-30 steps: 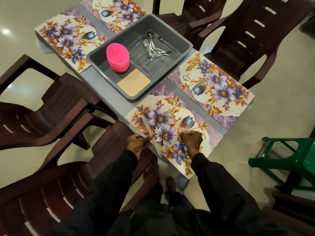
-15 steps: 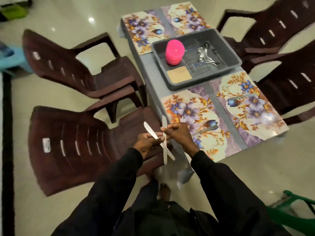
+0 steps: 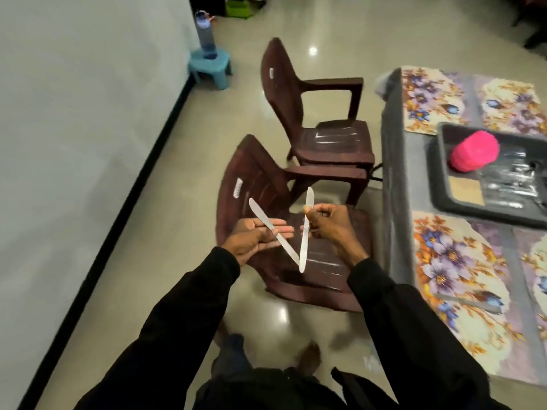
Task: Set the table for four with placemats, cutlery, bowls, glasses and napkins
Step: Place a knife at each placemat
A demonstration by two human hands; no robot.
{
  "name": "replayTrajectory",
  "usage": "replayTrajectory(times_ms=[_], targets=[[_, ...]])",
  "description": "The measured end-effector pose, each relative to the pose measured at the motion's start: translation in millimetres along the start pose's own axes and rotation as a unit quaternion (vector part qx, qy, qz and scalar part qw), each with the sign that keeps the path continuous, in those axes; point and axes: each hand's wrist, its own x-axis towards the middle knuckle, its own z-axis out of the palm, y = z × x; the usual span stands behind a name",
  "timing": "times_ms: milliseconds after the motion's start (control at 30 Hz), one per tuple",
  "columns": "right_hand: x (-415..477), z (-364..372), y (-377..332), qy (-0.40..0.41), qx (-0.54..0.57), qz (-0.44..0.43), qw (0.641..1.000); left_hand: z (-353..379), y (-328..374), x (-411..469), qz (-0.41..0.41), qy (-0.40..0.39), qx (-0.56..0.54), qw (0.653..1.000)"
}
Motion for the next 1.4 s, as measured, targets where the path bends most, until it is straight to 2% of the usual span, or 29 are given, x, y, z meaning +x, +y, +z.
replayTrajectory(times_ms=[67, 233, 400, 633, 1000, 1400], targets=[[8, 18, -11, -0.025, 0.004, 0.014, 1.000, -15, 13, -8, 0.008, 0.007, 0.008, 1.000], [39, 146, -45, -0.095, -0.007, 0.013, 0.995, -137, 69, -40, 0.048, 0.043, 0.027, 0.998], [60, 247, -71, -0.087, -0.001, 0.023, 0.996, -226, 112, -59, 0.058, 0.076, 0.005, 0.995], [113, 331, -101, -0.073, 0.011, 0.051, 0.996, -315, 165, -35, 0.038, 0.120, -0.005, 0.992], [271, 382, -150, -0.024, 0.016, 0.076, 0.997, -399, 276, 102, 0.013, 0.135, 0.041, 0.990], [459, 384, -239, 0.038, 0.050, 0.073, 0.995, -435, 431, 283, -0.018, 0.084, 0.061, 0.994]])
